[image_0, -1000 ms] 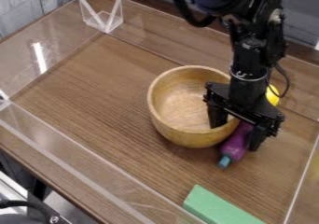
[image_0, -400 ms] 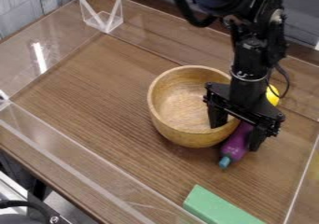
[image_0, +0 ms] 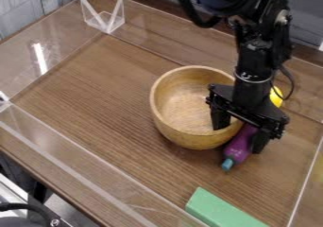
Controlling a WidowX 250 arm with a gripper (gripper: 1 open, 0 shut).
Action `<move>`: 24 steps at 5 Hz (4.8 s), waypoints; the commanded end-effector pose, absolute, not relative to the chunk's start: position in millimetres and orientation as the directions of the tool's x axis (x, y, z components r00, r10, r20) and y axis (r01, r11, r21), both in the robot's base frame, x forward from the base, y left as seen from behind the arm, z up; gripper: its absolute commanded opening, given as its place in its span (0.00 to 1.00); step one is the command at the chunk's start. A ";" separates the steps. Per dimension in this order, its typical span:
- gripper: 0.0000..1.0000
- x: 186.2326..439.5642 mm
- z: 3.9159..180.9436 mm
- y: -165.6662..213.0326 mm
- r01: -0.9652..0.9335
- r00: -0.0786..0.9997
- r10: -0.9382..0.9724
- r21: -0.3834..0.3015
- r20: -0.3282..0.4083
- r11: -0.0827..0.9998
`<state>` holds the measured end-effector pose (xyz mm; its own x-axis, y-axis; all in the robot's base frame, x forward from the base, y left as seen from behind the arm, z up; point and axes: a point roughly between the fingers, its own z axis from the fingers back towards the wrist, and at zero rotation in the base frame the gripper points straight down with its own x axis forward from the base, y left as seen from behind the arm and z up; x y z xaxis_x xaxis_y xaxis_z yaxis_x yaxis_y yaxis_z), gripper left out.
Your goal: Put the purple eggplant in the brown bowl
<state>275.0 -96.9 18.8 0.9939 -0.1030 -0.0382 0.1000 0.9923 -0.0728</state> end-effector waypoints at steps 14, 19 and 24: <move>1.00 251.8 10.2 -106.5 0.081 0.981 -0.085 -0.032 -0.177 0.996; 1.00 249.2 10.6 -107.8 0.064 0.976 -0.067 -0.020 -0.207 0.998; 1.00 247.6 10.9 -108.8 0.047 0.971 -0.049 -0.010 -0.232 0.999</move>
